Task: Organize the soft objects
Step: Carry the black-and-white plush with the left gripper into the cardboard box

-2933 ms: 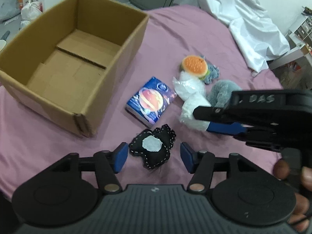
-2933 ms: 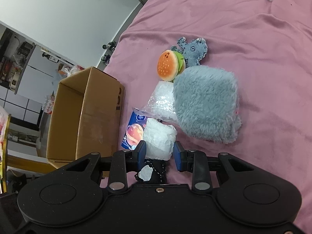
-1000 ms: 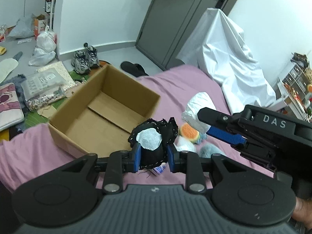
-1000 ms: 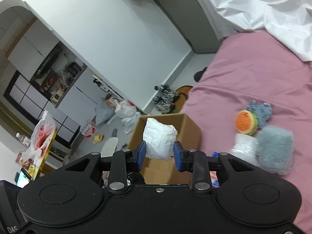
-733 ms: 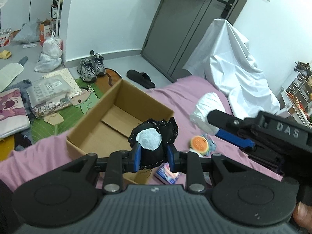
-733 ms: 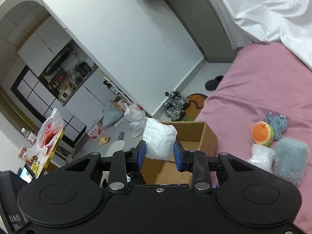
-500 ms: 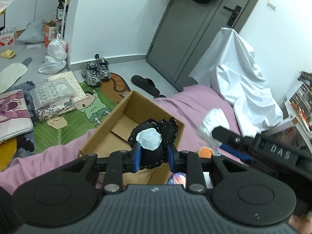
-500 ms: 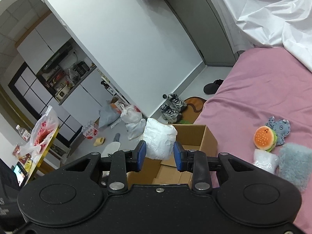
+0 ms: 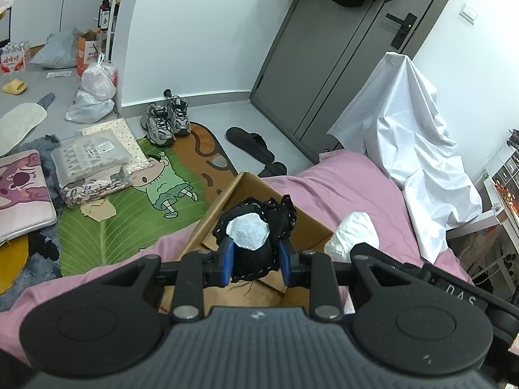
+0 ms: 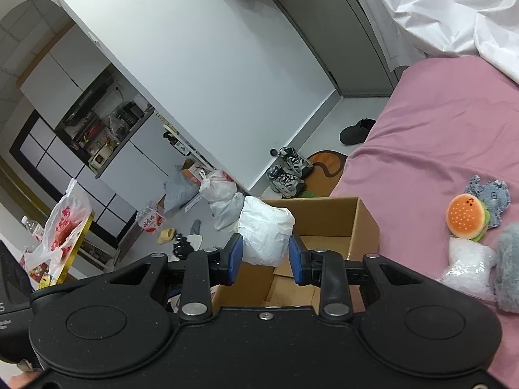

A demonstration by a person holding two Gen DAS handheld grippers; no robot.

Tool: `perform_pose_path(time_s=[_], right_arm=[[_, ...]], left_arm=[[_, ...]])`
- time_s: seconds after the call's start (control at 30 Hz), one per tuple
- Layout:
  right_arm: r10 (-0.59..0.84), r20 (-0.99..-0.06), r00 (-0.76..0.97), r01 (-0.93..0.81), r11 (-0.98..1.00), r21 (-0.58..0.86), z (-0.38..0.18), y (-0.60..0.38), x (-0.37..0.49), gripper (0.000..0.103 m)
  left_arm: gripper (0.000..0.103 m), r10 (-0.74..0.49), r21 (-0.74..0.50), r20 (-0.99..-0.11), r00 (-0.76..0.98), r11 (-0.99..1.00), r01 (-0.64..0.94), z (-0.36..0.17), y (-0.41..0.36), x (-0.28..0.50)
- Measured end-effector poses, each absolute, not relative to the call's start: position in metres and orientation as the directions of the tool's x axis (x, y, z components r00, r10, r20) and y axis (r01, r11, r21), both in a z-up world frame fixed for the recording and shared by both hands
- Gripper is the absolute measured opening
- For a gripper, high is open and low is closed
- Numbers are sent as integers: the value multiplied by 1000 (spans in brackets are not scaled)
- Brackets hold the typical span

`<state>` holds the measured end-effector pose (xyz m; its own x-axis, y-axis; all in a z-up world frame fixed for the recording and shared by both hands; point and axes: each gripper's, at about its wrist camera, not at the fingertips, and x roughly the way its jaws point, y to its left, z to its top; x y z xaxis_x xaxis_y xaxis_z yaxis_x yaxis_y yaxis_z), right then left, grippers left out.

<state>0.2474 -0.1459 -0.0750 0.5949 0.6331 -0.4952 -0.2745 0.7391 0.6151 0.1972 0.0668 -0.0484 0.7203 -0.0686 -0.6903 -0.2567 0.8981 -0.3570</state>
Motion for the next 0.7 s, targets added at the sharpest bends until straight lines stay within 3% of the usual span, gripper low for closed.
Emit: perform_pose_path(time_s=[0.7], right_arm=[[616,-559,555,-205,753,626,-104,-139,280,31]], left_arm=[[31,-108,-359,-756,646,894,-270,-89,61,270]])
